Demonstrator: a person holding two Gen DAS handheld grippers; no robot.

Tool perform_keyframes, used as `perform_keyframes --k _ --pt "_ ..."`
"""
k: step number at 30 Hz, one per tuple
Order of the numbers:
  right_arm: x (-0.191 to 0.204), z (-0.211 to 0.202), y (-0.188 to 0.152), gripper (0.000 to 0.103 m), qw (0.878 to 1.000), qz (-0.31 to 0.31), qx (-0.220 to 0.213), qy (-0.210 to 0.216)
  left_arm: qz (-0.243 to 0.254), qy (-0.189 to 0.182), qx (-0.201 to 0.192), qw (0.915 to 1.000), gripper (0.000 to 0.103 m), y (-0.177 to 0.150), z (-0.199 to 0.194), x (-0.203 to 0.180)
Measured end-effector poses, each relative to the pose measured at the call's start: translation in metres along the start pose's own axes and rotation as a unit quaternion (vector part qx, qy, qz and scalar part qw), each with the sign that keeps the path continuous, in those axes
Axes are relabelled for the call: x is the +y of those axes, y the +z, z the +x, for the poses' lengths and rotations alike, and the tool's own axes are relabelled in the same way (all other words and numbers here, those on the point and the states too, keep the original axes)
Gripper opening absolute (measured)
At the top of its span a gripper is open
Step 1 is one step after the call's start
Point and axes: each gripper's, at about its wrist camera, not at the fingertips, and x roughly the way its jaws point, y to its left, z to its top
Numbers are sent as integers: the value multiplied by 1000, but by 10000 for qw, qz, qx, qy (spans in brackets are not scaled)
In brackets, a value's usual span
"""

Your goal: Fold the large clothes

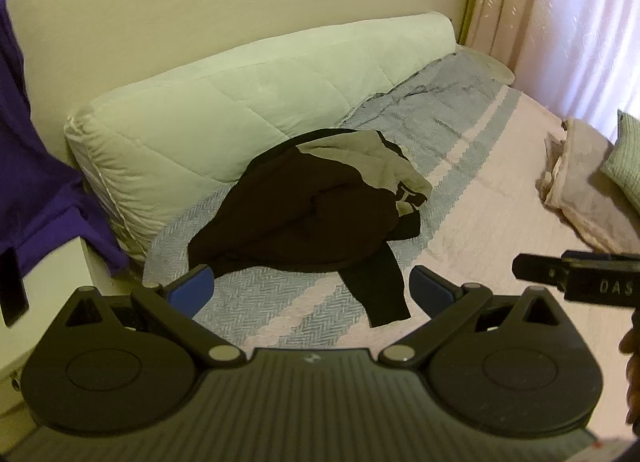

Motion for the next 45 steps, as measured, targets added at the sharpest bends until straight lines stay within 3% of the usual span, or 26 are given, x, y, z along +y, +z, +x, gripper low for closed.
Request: perform_keyframes --k 8,13,17,21,29,31,32,35,36,38,39,41,45 --pt "-21 22 12 82 9995 283 32 -120 517 30 42 9987 102 23 39 0" --pt "-37 50 28 82 9980 464 -102 -429 1182 -392 183 9921 102 58 101 4" --pt "-54 91 47 82 9953 734 -59 -627 1934 -792 365 9772 102 90 172 1" --pt "-65 148 66 82 9940 826 21 -714 2383 -1098 533 9635 101 117 252 4" --pt "-92 309 81 82 9938 920 444 -442 3105 -1510 1016 9330 83 112 391 8" --pt "-99 341 80 80 9931 1012 478 -342 3220 -1558 1134 9269 66 104 412 11" --pt "-103 358 81 78 9927 1059 487 -309 3272 -1599 1177 9239 65 100 420 12" --pt "-109 398 84 69 9910 1163 586 -318 3299 -1749 1180 9201 50 95 433 17" --pt "-111 408 84 63 9901 1215 624 -321 3269 -1815 1183 9199 37 95 436 16" --pt "-112 420 85 44 9882 1318 696 -355 3329 -1897 1131 9167 21 93 435 15" --pt "-112 421 87 27 9872 1359 722 -411 3398 -1895 1095 9147 12 92 433 13" --pt "-107 412 91 15 9879 1353 663 -372 3460 -1863 995 9142 8 92 426 10" --pt "-98 365 101 11 9909 1210 390 -440 3365 -1872 800 9194 6 97 401 12"
